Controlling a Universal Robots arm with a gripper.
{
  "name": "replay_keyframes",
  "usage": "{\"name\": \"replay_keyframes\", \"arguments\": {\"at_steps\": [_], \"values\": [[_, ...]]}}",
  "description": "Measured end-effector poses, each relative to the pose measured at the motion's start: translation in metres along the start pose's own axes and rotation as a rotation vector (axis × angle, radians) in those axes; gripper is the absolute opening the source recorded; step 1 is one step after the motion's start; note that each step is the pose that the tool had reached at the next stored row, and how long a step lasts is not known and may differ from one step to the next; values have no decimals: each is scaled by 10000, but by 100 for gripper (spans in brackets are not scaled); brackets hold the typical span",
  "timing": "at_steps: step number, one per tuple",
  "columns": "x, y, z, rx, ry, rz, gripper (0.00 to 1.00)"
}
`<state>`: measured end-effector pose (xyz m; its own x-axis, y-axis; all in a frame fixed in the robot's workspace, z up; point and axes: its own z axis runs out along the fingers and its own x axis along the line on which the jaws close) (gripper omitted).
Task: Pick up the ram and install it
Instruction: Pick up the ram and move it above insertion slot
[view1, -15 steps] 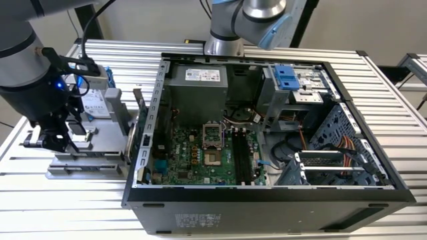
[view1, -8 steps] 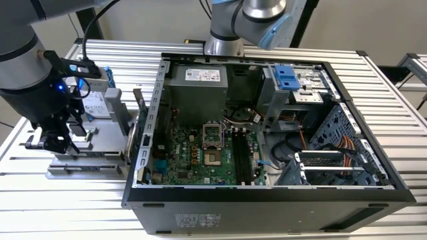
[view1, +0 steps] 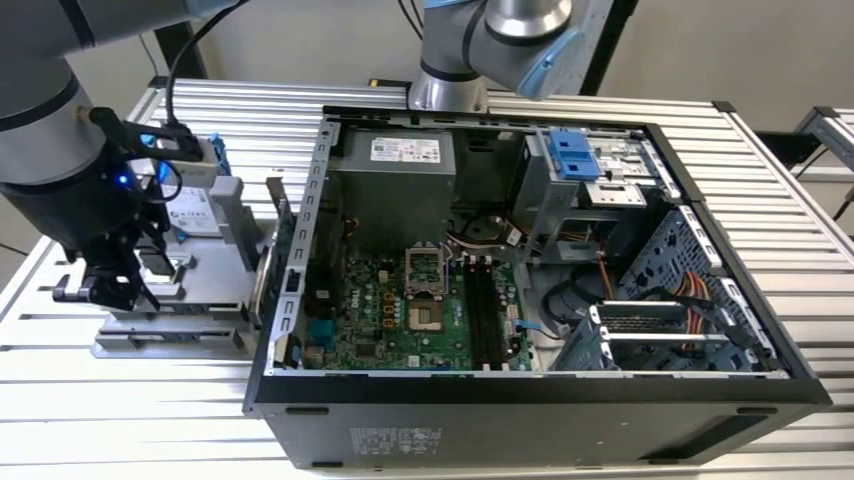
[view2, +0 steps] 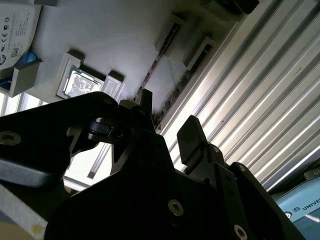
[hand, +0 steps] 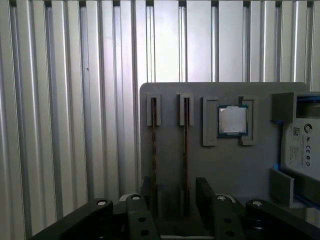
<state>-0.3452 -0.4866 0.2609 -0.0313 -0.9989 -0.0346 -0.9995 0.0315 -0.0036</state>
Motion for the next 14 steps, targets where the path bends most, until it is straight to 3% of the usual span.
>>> {"name": "replay_keyframes", "arguments": {"at_steps": [14], "values": [[38,21,67,0,1,-1,100]]}}
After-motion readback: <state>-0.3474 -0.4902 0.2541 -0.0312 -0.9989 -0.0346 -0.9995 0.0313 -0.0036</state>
